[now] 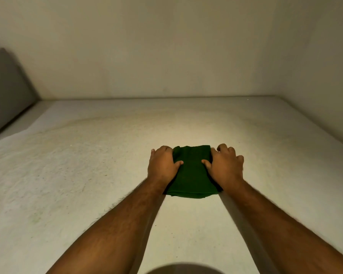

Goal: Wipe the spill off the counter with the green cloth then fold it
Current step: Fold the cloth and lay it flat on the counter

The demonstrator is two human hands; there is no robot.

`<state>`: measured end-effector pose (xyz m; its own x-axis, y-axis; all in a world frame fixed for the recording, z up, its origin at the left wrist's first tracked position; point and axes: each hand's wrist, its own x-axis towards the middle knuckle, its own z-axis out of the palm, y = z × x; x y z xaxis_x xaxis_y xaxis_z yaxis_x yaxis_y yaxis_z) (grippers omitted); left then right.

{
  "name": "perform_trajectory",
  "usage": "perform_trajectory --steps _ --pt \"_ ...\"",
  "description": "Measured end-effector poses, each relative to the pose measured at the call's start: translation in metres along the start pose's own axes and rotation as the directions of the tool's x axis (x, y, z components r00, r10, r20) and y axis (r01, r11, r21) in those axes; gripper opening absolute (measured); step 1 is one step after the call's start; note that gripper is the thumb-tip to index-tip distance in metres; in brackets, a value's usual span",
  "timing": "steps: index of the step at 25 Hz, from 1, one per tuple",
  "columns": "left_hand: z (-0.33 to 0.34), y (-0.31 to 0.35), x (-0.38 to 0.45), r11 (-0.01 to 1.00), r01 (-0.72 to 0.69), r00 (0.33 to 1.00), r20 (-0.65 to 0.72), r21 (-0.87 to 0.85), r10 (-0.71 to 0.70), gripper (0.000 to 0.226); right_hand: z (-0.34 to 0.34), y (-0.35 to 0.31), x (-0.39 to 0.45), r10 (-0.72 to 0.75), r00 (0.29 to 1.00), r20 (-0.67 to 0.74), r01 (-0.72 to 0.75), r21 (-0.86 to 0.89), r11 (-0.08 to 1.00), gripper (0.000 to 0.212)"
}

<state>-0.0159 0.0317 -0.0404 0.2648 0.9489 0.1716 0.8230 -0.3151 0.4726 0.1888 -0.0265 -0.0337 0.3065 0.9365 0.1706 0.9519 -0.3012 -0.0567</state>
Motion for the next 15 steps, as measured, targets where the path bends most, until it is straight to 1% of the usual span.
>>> perform_trajectory --steps 2,4,5,6,7,8,9,10,12,13,14,15 --pt "0.01 0.01 0.001 0.996 0.012 0.998 -0.055 -0.086 -0.017 0.025 0.011 0.006 -0.001 0.014 1.0 -0.011 -0.012 0.13 0.991 0.037" --pt "0.014 0.019 -0.003 0.988 -0.002 0.992 -0.128 -0.157 -0.019 0.008 0.018 0.01 -0.001 -0.018 1.0 -0.015 0.022 0.295 0.955 0.026" --pt "0.014 0.026 -0.003 0.983 -0.009 0.985 -0.171 -0.184 -0.023 0.007 0.016 0.014 0.0 -0.03 0.999 -0.02 0.036 0.404 0.914 0.022" --pt "0.012 0.033 -0.001 0.977 -0.013 0.975 -0.218 -0.212 -0.034 0.008 0.013 0.02 0.002 -0.025 0.999 -0.024 0.034 0.531 0.847 0.02" --pt "0.009 0.041 0.003 0.97 -0.018 0.963 -0.265 -0.244 -0.049 0.01 0.007 0.026 0.006 -0.006 1.0 -0.021 0.018 0.648 0.761 0.019" --pt "0.005 0.049 0.01 0.96 -0.027 0.95 -0.307 -0.277 -0.062 0.012 -0.002 0.031 0.01 0.015 1.0 -0.02 0.004 0.731 0.682 0.02" --pt "0.001 0.057 0.019 0.948 -0.041 0.936 -0.344 -0.314 -0.073 0.014 -0.012 0.037 0.015 0.035 0.999 -0.039 0.008 0.776 0.631 0.02" --pt "-0.003 0.066 0.03 0.932 -0.059 0.922 -0.377 -0.358 -0.087 0.014 -0.022 0.042 0.024 0.059 0.995 -0.079 0.026 0.793 0.609 0.02" --pt "-0.012 0.085 0.059 0.898 -0.085 0.897 -0.425 -0.432 -0.12 0.014 -0.04 0.047 0.05 0.112 0.978 -0.175 0.074 0.798 0.598 0.019" --pt "-0.016 0.093 0.078 0.887 -0.081 0.895 -0.425 -0.454 -0.135 0.014 -0.045 0.048 0.068 0.136 0.968 -0.21 0.091 0.801 0.591 0.019" --pt "-0.02 0.1 0.099 0.88 -0.053 0.905 -0.396 -0.472 -0.158 0.015 -0.049 0.05 0.089 0.157 0.961 -0.226 0.094 0.806 0.585 0.021" --pt "-0.023 0.105 0.12 0.873 0.006 0.923 -0.332 -0.488 -0.193 0.02 -0.051 0.053 0.109 0.175 0.962 -0.21 0.072 0.812 0.579 0.024"
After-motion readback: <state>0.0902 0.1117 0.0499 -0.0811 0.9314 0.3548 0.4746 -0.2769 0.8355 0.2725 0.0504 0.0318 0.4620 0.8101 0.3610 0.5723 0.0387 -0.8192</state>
